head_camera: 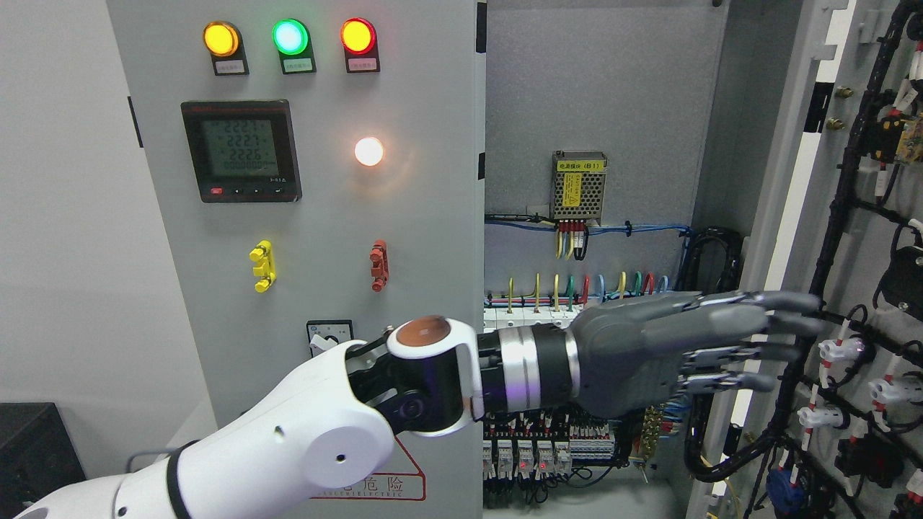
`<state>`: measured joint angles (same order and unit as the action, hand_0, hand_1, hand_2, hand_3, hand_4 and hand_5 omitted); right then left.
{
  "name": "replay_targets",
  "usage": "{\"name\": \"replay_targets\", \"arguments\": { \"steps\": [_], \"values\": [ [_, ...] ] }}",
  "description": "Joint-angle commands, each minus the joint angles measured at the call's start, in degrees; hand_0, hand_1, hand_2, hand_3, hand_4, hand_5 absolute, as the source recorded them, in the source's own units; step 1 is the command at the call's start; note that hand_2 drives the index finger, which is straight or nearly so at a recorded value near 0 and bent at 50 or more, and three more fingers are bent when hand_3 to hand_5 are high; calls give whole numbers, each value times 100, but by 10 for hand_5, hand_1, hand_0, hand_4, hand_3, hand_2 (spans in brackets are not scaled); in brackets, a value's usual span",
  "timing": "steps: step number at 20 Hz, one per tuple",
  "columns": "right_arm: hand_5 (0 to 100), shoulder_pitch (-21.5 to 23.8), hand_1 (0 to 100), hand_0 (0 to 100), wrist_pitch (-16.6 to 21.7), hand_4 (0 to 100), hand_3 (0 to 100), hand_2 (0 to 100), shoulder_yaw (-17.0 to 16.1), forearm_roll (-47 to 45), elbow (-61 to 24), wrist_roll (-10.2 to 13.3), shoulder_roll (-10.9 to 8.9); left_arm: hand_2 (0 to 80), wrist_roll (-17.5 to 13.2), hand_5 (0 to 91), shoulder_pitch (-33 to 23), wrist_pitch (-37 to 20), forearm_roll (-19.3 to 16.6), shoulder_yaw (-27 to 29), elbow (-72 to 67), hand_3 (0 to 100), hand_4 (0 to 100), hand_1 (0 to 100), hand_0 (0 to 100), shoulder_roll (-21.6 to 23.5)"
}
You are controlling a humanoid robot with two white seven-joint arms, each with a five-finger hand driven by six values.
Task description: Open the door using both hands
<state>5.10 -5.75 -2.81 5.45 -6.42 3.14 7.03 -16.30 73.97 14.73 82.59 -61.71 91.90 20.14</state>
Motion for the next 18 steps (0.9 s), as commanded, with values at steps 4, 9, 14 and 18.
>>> {"name": "replay_targets", "arguments": {
  "steps": [4,9,14,18],
  "values": [
    [0,0,129,101,-5,0,0,0,0,0,0,2,0,0,-180,0,-1884,3,-1014,19,1084,0,0,556,120,2099],
    [0,0,129,101,-5,0,0,0,0,0,0,2,0,0,-189,0,-3062,-6,-2036,36,1067,0,0,556,120,2107],
    [0,0,129,101,-5,0,0,0,0,0,0,2,0,0,-189,0,-4159,-49,-2711,80,953,0,0,556,120,2388],
    [0,0,129,100,-5,0,0,0,0,0,0,2,0,0,-189,0,-5294,-67,-3442,133,392,0,0,556,120,2415]
  ]
}}
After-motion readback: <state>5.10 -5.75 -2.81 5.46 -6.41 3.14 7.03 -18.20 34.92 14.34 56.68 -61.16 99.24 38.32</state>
